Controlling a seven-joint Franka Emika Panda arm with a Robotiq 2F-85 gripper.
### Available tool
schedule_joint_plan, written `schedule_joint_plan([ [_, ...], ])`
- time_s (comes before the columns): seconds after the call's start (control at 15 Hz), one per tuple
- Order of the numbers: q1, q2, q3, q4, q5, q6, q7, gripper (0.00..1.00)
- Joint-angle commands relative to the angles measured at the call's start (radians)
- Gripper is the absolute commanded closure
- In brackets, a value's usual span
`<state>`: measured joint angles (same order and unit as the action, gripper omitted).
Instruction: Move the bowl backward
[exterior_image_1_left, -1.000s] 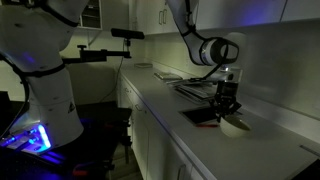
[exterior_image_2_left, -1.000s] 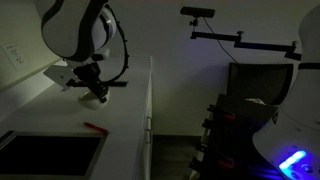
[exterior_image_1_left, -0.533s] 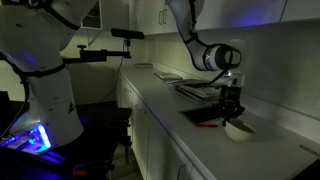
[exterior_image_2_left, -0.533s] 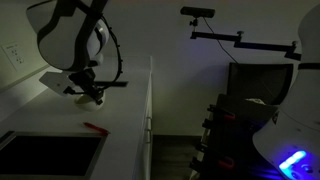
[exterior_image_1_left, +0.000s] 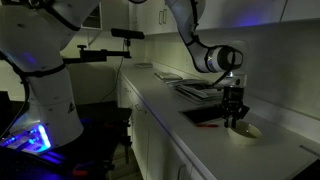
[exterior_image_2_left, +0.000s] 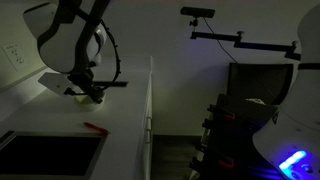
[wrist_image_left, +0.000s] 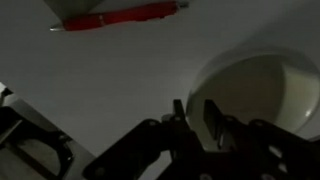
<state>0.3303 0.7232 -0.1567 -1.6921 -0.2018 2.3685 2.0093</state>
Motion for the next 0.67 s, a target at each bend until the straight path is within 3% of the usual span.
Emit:
schedule_joint_plan([
  [0.0,0.010,-0.053,-0.006,-0.038,-0.021,0.005,0.001,0.39],
  [0.33,-0.031,-0.191,0.055,-0.100,0.014,-0.126,-0.147,0.00],
  [0.6,-0.068,-0.322,0.109,-0.175,0.059,-0.215,-0.260,0.00],
])
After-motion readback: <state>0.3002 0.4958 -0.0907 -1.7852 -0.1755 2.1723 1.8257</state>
